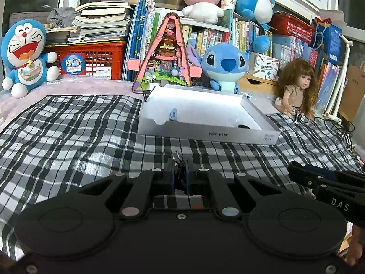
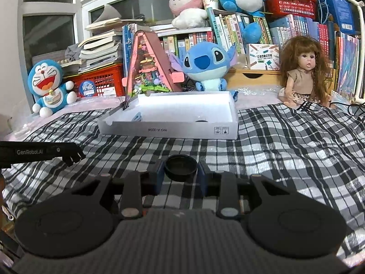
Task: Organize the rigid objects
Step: 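Carry the black lid and binder clip over the white box with both tools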
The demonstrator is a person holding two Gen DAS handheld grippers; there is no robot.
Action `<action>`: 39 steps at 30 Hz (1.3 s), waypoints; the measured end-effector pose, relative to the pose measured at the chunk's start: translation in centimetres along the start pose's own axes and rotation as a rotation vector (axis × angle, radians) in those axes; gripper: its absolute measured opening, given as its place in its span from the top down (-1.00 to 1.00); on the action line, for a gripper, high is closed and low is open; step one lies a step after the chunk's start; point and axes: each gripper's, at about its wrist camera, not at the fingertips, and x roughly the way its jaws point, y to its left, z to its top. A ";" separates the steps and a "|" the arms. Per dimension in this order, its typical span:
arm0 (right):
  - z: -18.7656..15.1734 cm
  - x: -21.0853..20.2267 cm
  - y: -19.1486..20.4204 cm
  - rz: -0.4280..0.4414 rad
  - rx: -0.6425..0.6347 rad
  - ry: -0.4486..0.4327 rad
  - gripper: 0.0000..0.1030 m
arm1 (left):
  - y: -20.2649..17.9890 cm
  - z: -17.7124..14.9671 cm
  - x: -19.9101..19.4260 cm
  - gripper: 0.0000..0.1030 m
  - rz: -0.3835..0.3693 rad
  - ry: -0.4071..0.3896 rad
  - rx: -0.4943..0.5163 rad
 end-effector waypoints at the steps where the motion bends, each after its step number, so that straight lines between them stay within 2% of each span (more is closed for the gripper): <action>1: 0.2 0.1 -0.1 -0.001 0.001 -0.002 0.29 | 0.0 0.3 0.1 0.84 0.003 -0.002 0.000; 8: 1.5 0.8 -0.3 0.004 0.004 -0.006 0.29 | -0.7 1.7 0.4 0.84 0.001 -0.013 0.024; 20: 3.5 2.6 -1.1 0.014 0.042 0.021 0.29 | 0.1 4.9 2.3 0.84 -0.018 0.013 -0.041; 25: 4.5 3.3 -1.6 0.012 0.052 0.025 0.29 | -0.1 6.2 2.8 0.84 -0.001 -0.009 -0.021; 39: 7.9 4.9 -2.5 -0.002 0.063 0.022 0.29 | -0.7 8.8 4.8 0.84 -0.014 0.008 -0.038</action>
